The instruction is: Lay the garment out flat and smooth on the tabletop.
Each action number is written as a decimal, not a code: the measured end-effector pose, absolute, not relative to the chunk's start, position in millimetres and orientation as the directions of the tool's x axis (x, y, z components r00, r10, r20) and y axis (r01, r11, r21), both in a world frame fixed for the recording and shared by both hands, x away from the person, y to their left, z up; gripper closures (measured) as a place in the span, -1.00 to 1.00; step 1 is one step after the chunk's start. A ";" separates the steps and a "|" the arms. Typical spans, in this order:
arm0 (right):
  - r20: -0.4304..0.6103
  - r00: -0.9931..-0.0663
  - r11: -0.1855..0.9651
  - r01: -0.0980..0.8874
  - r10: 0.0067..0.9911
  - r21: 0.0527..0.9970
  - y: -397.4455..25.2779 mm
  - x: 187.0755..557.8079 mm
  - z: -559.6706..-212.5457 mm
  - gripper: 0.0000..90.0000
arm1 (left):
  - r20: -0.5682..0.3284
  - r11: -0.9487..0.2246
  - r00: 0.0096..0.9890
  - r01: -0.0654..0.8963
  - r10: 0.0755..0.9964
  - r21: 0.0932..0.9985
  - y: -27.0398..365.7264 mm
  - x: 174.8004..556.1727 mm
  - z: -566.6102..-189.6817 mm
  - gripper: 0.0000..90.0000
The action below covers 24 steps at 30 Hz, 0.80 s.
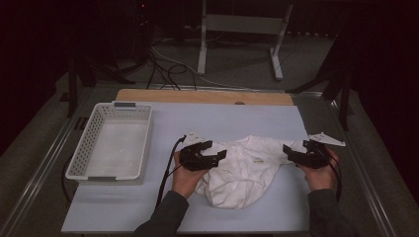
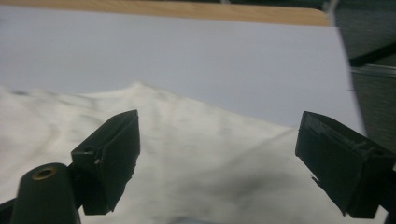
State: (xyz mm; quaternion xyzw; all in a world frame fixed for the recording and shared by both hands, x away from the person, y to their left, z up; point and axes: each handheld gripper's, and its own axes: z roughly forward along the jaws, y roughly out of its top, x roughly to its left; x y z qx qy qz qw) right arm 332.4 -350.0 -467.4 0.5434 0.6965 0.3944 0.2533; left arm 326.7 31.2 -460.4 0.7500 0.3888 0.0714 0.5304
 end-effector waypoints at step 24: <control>0.106 -0.376 0.104 0.498 0.921 0.861 -328.0 276.0 -474.7 -0.70 | -0.275 -0.372 0.727 0.592 0.629 0.715 -33.0 336.0 -510.4 0.23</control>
